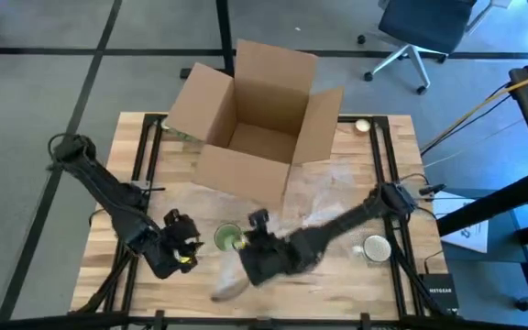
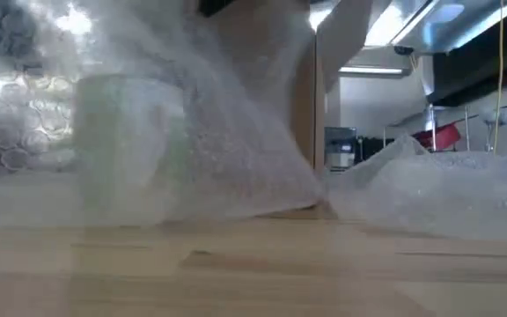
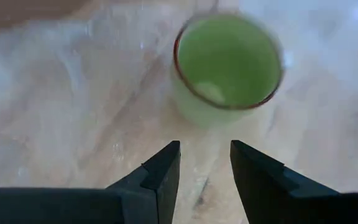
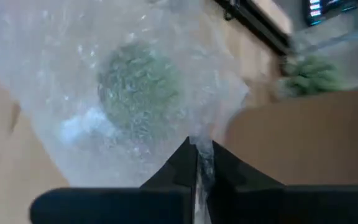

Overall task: Wrap mug
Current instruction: Wrap the green mug with bubble wrap

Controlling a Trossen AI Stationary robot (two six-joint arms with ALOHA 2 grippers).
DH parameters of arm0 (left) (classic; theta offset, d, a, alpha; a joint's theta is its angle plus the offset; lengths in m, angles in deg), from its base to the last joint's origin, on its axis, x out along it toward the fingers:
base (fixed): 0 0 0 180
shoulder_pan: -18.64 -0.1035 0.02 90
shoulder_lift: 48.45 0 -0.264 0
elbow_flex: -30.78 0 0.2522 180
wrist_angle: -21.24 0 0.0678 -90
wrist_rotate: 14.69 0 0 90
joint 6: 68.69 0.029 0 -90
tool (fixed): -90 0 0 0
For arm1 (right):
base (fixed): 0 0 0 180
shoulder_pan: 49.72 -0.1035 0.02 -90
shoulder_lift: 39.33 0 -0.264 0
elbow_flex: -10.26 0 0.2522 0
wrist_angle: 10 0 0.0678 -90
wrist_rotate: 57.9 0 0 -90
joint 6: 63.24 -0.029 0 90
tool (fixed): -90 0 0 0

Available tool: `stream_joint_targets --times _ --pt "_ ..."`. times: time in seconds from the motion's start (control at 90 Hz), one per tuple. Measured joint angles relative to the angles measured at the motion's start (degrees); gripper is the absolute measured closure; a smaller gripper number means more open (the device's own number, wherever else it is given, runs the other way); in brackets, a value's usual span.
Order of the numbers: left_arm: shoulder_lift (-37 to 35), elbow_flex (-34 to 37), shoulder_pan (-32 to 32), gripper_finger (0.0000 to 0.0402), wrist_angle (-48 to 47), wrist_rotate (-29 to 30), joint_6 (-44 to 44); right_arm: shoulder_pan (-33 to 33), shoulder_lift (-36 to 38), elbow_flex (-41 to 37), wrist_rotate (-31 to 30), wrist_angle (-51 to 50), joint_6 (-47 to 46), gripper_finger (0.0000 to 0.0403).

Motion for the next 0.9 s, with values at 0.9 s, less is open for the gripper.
stream_joint_targets --times 0.9 --pt "8.98 1.55 -8.9 0.0277 18.85 1.25 15.43 7.99 -5.44 -0.39 16.4 8.06 -7.13 0.0403"
